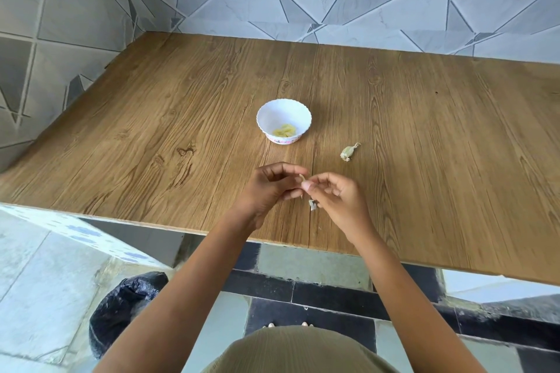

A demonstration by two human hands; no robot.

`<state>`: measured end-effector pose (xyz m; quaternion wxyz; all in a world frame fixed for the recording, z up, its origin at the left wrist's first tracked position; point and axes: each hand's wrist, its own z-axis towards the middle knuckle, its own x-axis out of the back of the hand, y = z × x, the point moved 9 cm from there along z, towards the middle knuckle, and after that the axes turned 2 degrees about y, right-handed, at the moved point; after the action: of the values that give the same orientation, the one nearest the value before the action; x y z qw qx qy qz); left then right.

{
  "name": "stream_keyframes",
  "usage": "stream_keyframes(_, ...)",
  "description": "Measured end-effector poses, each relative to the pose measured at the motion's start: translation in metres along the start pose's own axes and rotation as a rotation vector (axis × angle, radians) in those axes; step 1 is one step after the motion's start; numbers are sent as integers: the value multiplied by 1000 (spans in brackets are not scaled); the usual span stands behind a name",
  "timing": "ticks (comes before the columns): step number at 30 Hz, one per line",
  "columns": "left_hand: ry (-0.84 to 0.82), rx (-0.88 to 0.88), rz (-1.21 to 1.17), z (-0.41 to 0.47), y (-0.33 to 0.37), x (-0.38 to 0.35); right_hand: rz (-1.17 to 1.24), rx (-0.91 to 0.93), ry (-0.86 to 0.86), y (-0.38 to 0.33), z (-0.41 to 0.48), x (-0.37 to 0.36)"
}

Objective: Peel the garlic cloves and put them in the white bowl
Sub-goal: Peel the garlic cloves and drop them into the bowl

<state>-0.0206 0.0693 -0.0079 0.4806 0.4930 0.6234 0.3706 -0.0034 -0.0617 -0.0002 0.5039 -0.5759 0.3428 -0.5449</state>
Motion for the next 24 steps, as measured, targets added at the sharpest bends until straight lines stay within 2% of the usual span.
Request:
stream_keyframes(7,-5,-33,48,0,2,2,238,-158,-38,2,-1,-3)
stream_keyframes(10,0,-27,14,0,1,4,250,-222,11,10,0,-1)
stream_keyframes(12,13,-8,-39,0,-1,6,171,-196,58,11,1,2)
stream_keyframes(17,28,8,-88,0,-1,8,-75,17,87,-5,3,5)
stream_keyframes(21,40,3,-80,0,1,10,-147,94,110,-13,3,5)
stream_keyframes(24,48,0,-80,0,2,11,-84,61,55,-11,3,1)
